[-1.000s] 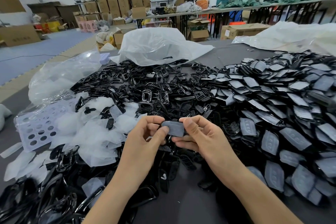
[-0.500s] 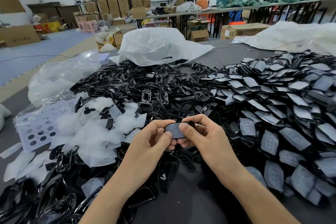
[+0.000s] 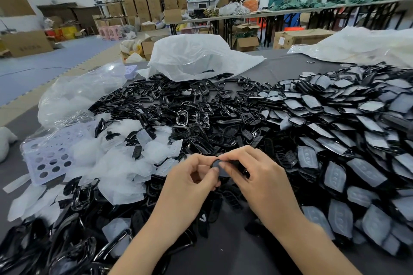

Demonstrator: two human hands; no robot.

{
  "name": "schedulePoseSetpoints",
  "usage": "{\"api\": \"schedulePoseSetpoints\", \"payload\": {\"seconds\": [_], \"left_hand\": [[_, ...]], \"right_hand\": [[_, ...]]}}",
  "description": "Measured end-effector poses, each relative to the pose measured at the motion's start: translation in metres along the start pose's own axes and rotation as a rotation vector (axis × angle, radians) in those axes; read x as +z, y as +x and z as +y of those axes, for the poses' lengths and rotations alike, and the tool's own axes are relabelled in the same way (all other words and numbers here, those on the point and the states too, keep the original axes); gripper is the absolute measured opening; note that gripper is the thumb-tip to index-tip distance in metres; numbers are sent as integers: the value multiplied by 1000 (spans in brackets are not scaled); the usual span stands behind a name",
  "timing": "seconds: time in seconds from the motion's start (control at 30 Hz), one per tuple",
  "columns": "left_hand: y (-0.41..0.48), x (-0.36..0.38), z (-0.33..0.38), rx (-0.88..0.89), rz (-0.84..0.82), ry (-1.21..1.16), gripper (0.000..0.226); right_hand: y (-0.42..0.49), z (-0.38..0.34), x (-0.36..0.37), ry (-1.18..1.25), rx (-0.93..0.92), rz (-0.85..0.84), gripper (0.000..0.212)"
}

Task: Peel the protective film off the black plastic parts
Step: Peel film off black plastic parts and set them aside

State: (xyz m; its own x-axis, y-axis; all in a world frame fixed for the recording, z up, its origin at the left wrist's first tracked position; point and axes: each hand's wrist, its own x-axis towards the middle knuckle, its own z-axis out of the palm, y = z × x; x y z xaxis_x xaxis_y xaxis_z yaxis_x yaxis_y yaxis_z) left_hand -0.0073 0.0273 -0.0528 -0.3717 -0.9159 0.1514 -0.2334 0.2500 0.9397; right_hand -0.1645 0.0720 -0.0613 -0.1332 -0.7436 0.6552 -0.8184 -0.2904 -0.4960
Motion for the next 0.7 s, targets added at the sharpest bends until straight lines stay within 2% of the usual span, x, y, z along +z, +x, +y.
{"api": "schedulePoseSetpoints", "payload": {"seconds": [0.13, 0.27, 0.53, 0.7], "left_hand": [[0, 1, 0, -54, 9, -61, 14], [1, 0, 0, -86, 14, -126, 12], [-1, 2, 2, -47, 22, -18, 11], [-3, -1, 3, -28, -12, 49, 11]], "right_hand": [[-1, 3, 2, -125, -154, 67, 9], [0, 2, 2, -137, -176, 49, 11], [3, -4, -7, -171, -138, -98, 15], [6, -2, -14, -170, -93, -242, 26]]}}
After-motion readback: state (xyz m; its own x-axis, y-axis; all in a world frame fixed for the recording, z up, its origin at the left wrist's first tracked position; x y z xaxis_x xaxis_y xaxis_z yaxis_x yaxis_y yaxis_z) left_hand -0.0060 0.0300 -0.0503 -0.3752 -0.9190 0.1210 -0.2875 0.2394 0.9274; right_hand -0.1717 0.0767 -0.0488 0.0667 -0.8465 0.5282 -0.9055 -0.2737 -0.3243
